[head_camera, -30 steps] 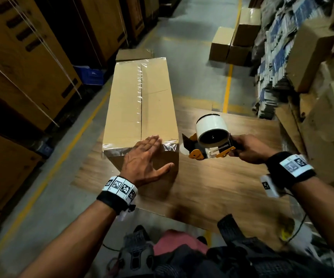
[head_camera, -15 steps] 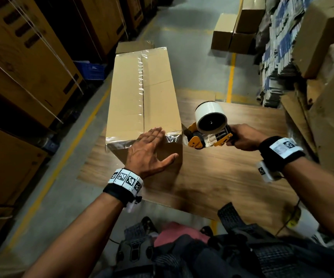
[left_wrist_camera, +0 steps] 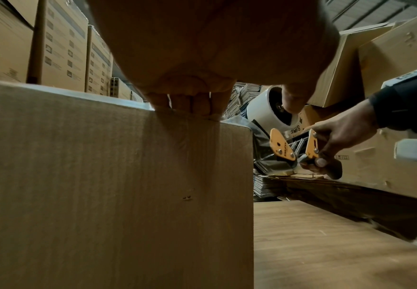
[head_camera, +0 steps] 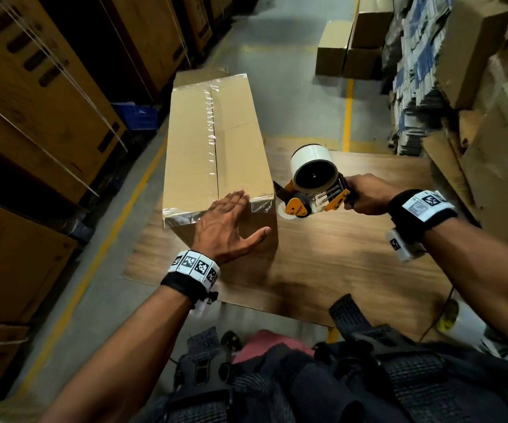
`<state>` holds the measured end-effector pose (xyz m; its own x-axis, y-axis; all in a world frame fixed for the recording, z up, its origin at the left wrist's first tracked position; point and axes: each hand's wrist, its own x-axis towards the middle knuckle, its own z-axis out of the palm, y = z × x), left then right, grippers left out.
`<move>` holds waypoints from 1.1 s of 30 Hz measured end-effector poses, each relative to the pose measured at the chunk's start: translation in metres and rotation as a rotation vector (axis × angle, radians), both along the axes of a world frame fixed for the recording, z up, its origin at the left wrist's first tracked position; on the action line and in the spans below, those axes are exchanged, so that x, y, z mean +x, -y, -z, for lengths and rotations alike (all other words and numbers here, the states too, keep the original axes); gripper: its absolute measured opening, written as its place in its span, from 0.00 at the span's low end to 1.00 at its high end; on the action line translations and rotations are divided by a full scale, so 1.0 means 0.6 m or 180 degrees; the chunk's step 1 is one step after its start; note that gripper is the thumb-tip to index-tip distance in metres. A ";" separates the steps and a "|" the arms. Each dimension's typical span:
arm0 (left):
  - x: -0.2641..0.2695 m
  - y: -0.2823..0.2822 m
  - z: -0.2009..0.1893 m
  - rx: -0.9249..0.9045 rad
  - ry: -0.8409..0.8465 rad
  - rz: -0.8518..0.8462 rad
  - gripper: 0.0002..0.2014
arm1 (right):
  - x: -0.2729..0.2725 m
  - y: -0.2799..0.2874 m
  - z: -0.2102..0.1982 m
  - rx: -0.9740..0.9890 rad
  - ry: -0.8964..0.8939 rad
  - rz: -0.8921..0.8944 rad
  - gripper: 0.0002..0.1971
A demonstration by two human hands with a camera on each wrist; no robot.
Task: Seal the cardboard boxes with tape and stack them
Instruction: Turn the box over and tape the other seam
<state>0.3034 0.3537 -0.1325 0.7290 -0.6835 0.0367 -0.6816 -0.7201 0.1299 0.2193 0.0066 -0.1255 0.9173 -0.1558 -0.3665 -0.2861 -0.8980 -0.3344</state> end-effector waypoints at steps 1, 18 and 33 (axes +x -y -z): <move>0.000 -0.001 -0.002 0.0006 0.0004 -0.0009 0.49 | -0.002 0.012 0.008 -0.0127 -0.0047 -0.0018 0.11; -0.016 0.014 -0.011 0.0078 -0.0113 -0.0028 0.58 | -0.152 0.012 0.153 0.1403 -0.0565 0.1964 0.07; -0.022 0.066 -0.047 0.0352 -0.0067 -0.0006 0.47 | -0.164 0.013 0.169 -0.0030 -0.1064 0.1219 0.21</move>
<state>0.2901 0.3139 -0.1041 0.7301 -0.6812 -0.0541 -0.6783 -0.7320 0.0639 0.1207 -0.0013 -0.2269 0.6265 -0.4627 -0.6272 -0.6854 -0.7102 -0.1608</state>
